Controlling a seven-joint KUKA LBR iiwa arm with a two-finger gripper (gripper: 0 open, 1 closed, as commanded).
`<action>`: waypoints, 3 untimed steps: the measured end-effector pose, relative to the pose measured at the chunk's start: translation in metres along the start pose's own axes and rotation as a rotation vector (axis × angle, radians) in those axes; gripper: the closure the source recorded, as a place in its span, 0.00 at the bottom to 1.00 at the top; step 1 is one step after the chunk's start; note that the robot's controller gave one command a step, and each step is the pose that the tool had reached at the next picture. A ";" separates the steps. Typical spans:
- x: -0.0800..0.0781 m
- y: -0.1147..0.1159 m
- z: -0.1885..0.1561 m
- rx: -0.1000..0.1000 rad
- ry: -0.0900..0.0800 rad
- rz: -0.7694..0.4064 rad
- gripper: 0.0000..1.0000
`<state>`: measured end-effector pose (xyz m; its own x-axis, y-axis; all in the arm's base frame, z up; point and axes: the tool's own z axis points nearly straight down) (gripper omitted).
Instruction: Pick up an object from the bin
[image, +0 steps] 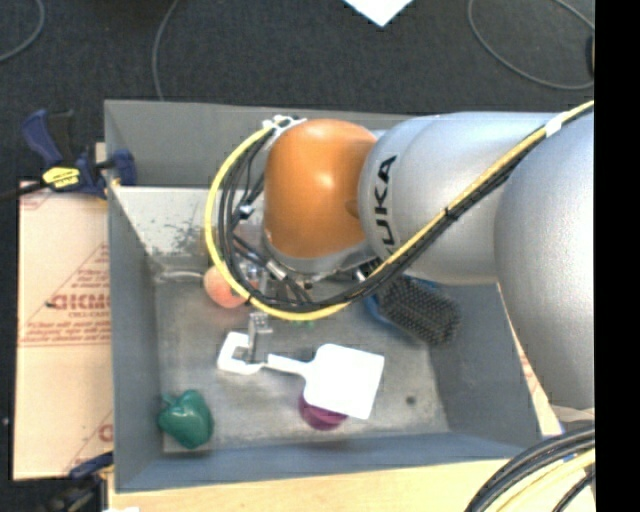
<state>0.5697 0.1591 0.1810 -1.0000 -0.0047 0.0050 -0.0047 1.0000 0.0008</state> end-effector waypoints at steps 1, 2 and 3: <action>-0.001 -0.001 -0.004 -0.001 -0.006 0.005 0.00; 0.022 -0.057 0.115 0.000 0.001 0.071 0.00; 0.017 -0.042 0.047 -0.006 -0.022 0.006 0.00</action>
Offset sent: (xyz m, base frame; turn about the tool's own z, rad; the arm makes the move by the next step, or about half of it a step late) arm -0.0214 -0.0547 -0.1110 0.0667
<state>0.5522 0.1166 0.1343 -0.9999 0.0016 -0.0169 0.0015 1.0000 0.0071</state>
